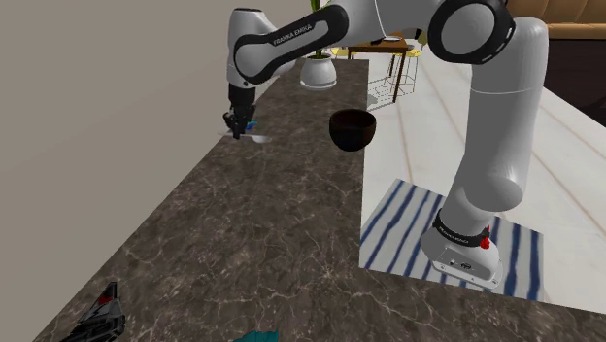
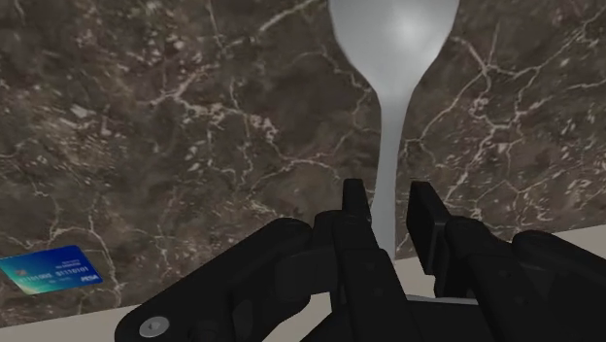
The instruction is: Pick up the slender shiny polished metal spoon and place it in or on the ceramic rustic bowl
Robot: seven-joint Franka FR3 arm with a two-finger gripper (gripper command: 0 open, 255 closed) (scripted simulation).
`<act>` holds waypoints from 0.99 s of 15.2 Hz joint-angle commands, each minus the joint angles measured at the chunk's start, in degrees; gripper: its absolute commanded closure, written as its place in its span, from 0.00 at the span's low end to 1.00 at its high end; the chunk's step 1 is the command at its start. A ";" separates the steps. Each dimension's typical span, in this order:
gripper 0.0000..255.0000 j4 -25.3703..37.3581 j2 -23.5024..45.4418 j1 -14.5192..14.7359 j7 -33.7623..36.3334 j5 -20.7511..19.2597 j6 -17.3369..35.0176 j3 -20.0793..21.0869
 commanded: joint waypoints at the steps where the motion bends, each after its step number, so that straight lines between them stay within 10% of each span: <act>1: 1.00 1.13 -0.22 0.00 0.12 -0.04 -1.37 0.00; 12: 1.00 7.76 -1.23 0.01 0.79 -0.21 -8.97 0.02; 15: 1.00 0.53 -6.81 -2.23 -2.74 1.74 -7.59 -0.76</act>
